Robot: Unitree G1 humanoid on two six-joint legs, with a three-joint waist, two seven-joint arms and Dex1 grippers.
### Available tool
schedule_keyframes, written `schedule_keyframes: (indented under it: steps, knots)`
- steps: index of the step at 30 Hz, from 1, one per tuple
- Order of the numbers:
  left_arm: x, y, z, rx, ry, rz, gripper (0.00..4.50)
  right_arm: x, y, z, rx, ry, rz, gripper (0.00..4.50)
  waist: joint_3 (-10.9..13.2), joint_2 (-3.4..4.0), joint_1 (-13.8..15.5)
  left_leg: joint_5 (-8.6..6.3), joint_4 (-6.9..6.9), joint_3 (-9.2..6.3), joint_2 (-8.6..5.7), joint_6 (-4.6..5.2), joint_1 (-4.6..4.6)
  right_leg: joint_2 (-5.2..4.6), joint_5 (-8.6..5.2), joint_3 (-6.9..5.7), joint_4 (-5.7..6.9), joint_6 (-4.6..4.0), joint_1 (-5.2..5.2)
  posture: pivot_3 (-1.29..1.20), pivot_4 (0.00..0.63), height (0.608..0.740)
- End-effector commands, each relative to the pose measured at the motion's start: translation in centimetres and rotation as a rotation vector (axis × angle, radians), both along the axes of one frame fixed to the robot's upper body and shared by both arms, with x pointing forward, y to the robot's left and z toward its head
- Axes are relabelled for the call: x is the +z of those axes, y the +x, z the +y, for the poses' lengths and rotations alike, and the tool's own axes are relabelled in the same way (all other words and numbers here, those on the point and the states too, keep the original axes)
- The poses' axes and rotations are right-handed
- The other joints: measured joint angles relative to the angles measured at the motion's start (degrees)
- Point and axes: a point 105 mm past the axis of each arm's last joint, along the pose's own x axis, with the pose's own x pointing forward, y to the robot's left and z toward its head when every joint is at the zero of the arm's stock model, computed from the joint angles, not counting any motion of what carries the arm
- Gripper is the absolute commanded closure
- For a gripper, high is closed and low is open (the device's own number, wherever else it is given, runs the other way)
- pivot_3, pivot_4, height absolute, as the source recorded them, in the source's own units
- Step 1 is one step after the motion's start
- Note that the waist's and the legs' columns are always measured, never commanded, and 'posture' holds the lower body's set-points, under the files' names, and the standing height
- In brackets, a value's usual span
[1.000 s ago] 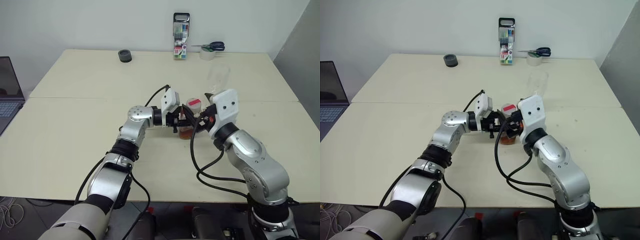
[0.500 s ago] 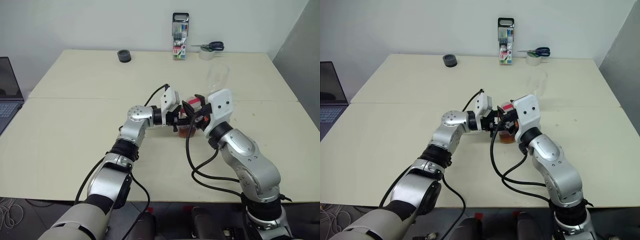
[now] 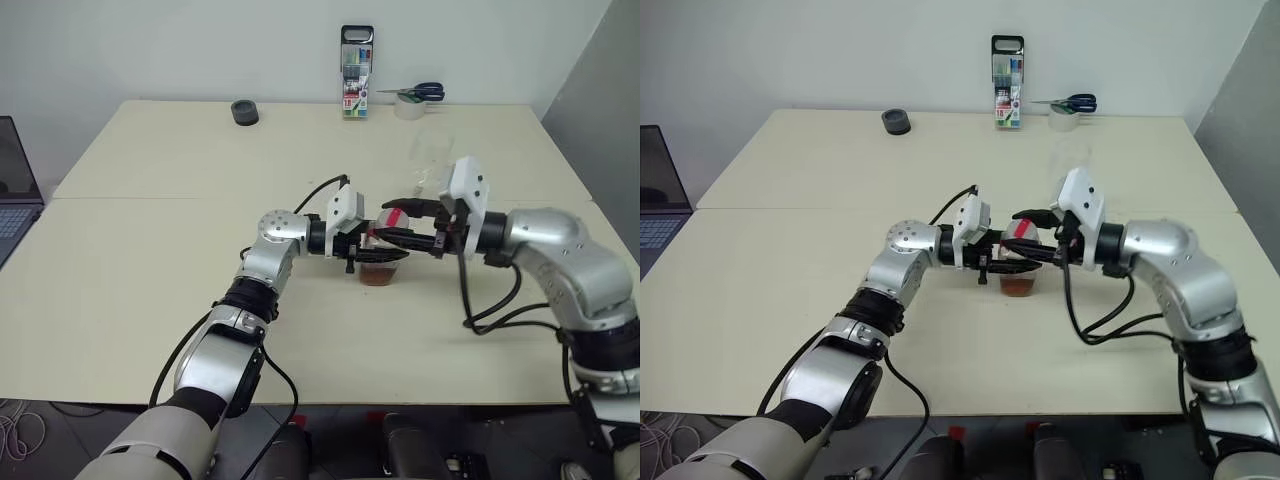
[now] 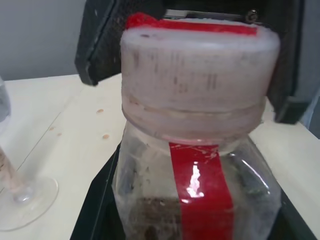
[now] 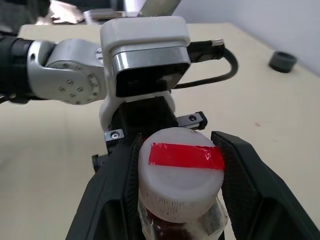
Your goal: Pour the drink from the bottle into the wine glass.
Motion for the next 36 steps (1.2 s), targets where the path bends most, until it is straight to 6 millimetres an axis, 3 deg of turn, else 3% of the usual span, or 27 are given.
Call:
schedule_keyframes:
  steps: [1,2,6,12,17,24,36]
  knots:
    - [1.9,0.9,1.5,0.058,-0.048,-0.051,2.81,0.6,0.4,-1.2,-0.045,0.044,0.001,2.63,0.0,0.00,0.0,0.00,0.01,0.00,0.00,-0.01,-0.01,-0.02,0.00,0.00,0.00,0.00,0.00,0.00,0.150,0.740]
    - [1.8,0.9,1.6,0.060,-0.051,-0.050,2.81,0.8,0.5,-1.2,-0.055,0.056,-0.008,1.91,0.0,0.00,0.0,0.00,0.01,0.00,-0.01,-0.01,-0.03,-0.03,0.00,0.00,0.01,0.00,-0.03,0.00,0.150,0.740]
    - [1.7,0.7,1.6,0.056,-0.054,-0.045,2.82,1.4,0.0,-1.4,-0.080,0.080,-0.011,0.62,0.0,0.00,0.1,0.01,0.05,-0.01,-0.04,-0.01,-0.06,-0.07,0.00,-0.01,0.04,0.00,-0.05,0.00,0.150,0.740]
    - [1.7,0.5,1.6,0.047,-0.054,-0.032,2.82,2.0,-1.1,-2.0,-0.120,0.104,-0.037,0.62,0.0,-0.01,0.3,0.01,0.07,-0.01,-0.07,-0.02,-0.10,-0.12,0.00,-0.01,0.01,0.00,-0.05,0.00,0.150,0.740]
    - [2.0,0.6,1.6,0.042,-0.059,-0.019,2.82,2.7,-2.4,0.1,-0.123,0.156,-0.102,0.62,0.0,0.00,0.2,0.01,0.07,-0.01,-0.05,-0.02,-0.08,-0.10,0.00,-0.02,0.06,0.00,-0.05,0.00,0.150,0.740]
    - [2.0,0.4,1.4,0.033,-0.059,-0.015,2.82,2.2,-1.1,1.7,-0.210,0.152,-0.202,0.62,0.0,0.00,0.1,0.02,0.08,-0.01,-0.06,-0.03,-0.07,-0.09,0.00,-0.02,0.11,0.00,-0.06,0.00,0.150,0.740]
    - [1.9,0.3,1.2,0.030,-0.057,-0.014,2.82,1.5,-0.6,0.8,-0.258,0.112,-0.221,0.62,0.0,0.00,0.1,0.01,0.08,0.00,-0.07,-0.02,-0.07,-0.10,0.00,-0.01,0.09,0.00,-0.06,0.00,0.150,0.740]
